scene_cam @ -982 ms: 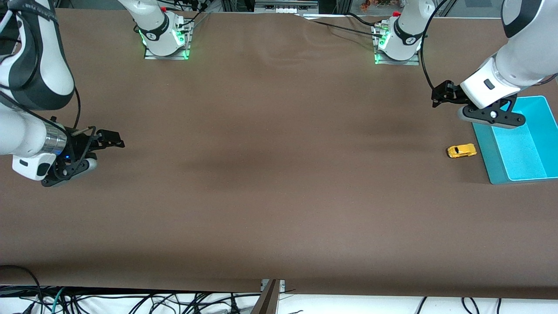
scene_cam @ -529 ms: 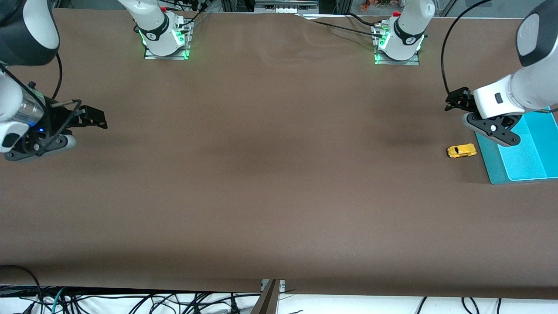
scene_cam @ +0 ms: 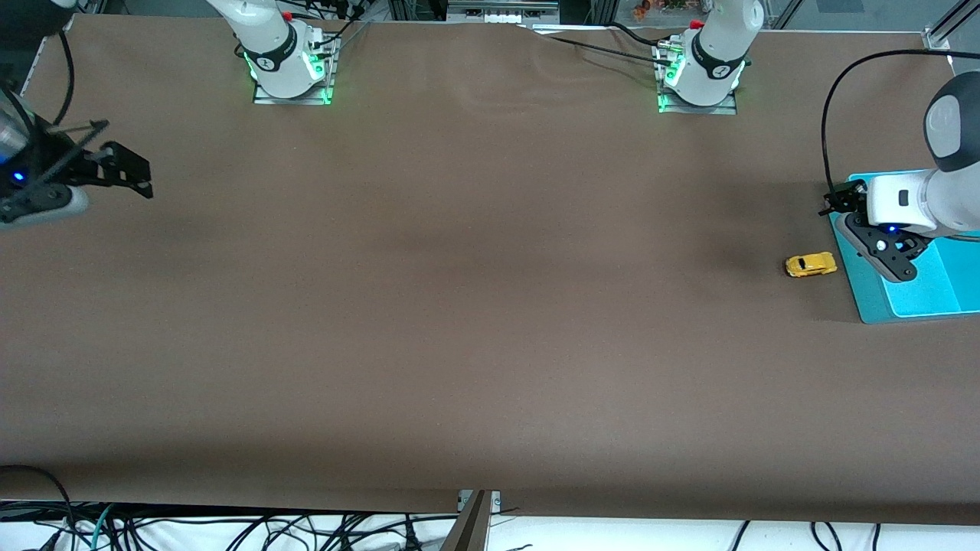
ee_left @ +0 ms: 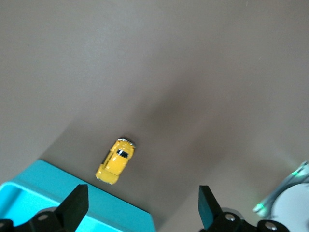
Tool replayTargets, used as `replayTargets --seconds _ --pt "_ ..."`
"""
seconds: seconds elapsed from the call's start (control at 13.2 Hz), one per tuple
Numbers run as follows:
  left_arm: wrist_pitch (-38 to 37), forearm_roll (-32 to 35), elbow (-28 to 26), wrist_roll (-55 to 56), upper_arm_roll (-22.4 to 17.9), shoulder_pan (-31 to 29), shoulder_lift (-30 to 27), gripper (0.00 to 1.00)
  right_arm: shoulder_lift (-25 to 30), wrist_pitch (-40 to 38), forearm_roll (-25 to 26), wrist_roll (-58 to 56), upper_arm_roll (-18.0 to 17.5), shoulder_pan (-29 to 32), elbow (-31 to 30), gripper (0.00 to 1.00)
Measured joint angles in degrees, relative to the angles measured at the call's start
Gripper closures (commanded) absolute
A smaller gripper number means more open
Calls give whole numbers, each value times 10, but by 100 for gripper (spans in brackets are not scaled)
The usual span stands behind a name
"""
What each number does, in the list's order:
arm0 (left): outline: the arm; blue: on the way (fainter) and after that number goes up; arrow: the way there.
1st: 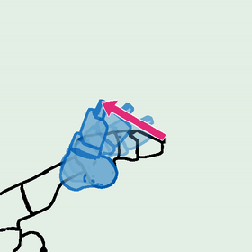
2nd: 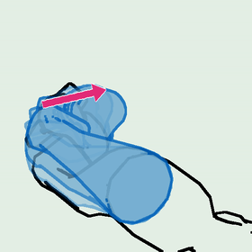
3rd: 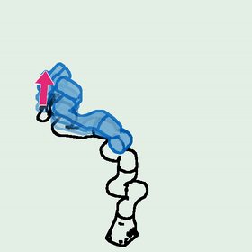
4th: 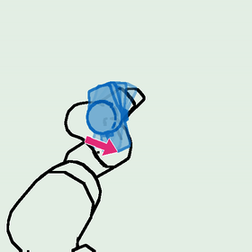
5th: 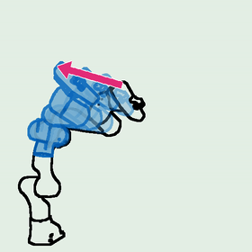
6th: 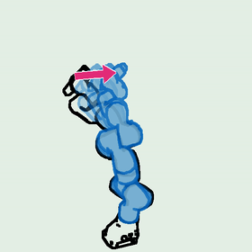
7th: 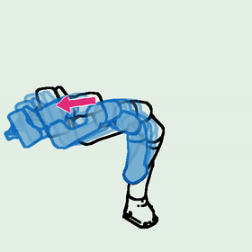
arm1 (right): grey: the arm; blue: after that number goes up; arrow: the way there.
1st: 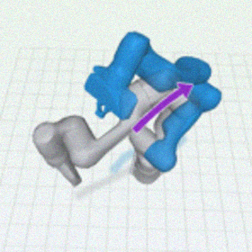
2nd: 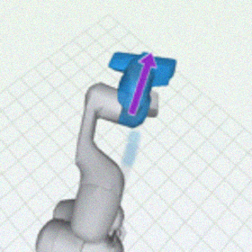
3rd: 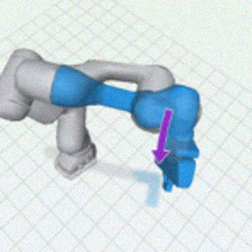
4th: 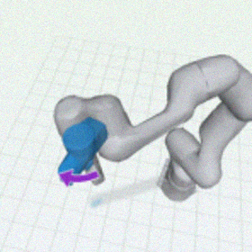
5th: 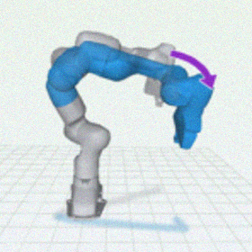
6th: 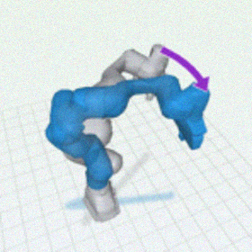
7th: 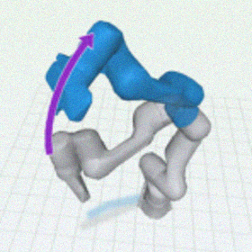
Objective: Wind and store yellow beetle car
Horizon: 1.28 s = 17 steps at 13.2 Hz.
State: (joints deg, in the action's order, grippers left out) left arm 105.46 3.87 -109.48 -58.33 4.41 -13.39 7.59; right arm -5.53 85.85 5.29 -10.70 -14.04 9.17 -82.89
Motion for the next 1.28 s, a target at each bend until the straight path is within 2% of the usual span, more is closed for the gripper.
replayTargets --seconds 0.23,0.45,0.68,0.91,1.13,1.21,1.28 --pt "85 9 -54 -110 0 -31 21 0 21 -2 0 16 13 1 -29 0" --pt "171 9 -66 -187 0 -60 75 0 21 -8 0 74 16 1 -46 0" --pt "253 11 -87 -227 0 -80 130 0 21 -12 0 84 18 1 -58 0" --pt "307 21 -133 -246 0 -99 144 0 21 -12 0 87 19 1 -63 0" --pt "359 22 -148 -280 0 -110 151 0 21 -13 0 88 19 1 -64 0" --pt "370 22 -150 -289 0 -116 156 3 21 -13 0 89 19 1 -64 0" --pt "375 22 -151 -294 0 -120 162 17 20 -13 -1 89 21 0 -65 0"
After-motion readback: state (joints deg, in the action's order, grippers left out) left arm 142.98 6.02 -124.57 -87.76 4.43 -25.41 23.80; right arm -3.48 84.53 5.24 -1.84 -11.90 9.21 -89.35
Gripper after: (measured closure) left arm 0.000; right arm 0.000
